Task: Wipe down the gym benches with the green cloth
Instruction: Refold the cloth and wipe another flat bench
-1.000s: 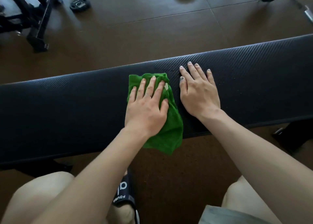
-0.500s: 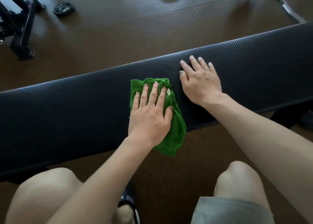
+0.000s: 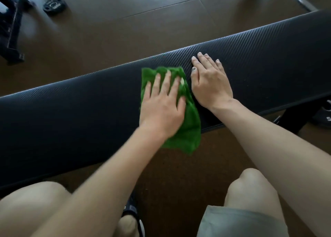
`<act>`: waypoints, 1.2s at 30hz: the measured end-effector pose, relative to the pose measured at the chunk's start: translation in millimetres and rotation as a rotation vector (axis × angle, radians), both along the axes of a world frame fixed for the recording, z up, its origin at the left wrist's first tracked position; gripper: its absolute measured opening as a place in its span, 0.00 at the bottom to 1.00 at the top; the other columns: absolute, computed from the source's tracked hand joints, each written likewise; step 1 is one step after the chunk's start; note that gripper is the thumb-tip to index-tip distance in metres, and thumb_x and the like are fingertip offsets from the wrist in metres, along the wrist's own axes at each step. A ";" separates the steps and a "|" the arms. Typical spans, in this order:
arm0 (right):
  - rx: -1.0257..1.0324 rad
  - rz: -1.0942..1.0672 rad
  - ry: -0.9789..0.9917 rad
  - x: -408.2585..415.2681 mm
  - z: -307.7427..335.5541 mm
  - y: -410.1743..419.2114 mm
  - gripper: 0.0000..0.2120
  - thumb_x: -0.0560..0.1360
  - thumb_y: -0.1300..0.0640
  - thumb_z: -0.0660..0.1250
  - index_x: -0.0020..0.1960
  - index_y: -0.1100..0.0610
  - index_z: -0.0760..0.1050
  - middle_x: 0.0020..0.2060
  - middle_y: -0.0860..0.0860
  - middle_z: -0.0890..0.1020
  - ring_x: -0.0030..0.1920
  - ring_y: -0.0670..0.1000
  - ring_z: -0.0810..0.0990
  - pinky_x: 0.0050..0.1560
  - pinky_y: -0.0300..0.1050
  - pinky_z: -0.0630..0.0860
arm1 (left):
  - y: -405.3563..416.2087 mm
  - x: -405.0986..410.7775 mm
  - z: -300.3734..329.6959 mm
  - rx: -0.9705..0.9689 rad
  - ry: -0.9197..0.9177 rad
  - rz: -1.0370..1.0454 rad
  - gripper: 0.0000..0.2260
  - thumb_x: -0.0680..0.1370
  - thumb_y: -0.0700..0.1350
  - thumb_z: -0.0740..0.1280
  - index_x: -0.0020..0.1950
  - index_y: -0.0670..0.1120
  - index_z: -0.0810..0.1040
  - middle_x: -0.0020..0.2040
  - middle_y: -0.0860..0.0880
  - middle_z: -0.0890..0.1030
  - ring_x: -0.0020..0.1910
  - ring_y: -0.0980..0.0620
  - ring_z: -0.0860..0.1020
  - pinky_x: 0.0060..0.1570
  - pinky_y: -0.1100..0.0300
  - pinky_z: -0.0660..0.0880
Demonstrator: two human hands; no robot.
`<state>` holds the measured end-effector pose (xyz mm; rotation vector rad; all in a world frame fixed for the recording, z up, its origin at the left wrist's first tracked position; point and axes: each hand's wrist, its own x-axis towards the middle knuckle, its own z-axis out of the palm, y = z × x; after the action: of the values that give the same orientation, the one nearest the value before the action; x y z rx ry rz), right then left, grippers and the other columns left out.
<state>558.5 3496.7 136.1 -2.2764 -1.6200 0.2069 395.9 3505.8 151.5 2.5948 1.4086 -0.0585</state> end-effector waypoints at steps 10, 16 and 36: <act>-0.117 0.026 -0.118 52.9 2.6 -13.4 0.26 0.85 0.43 0.44 0.83 0.40 0.53 0.84 0.48 0.53 0.84 0.51 0.48 0.82 0.56 0.42 | 41.9 35.8 -4.3 0.022 0.005 -0.002 0.26 0.86 0.59 0.47 0.85 0.60 0.48 0.86 0.55 0.46 0.84 0.52 0.44 0.82 0.50 0.42; -0.056 0.008 -0.094 57.8 -3.2 -15.9 0.26 0.85 0.46 0.45 0.83 0.43 0.55 0.83 0.47 0.55 0.83 0.48 0.49 0.83 0.53 0.43 | 68.4 70.4 -8.2 0.008 -0.005 0.071 0.27 0.86 0.59 0.45 0.85 0.58 0.48 0.86 0.53 0.46 0.84 0.52 0.44 0.82 0.49 0.41; -0.036 -0.076 -0.088 55.4 0.4 -12.0 0.29 0.83 0.49 0.43 0.82 0.54 0.61 0.82 0.50 0.62 0.82 0.48 0.58 0.82 0.49 0.50 | 47.1 92.6 -4.9 0.002 -0.017 -0.185 0.28 0.86 0.59 0.44 0.86 0.53 0.48 0.86 0.51 0.45 0.84 0.49 0.43 0.82 0.46 0.41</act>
<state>613.9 3484.7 136.5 -2.4001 -1.5809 0.1192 488.6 3552.9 146.6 2.7130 1.1599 -0.0600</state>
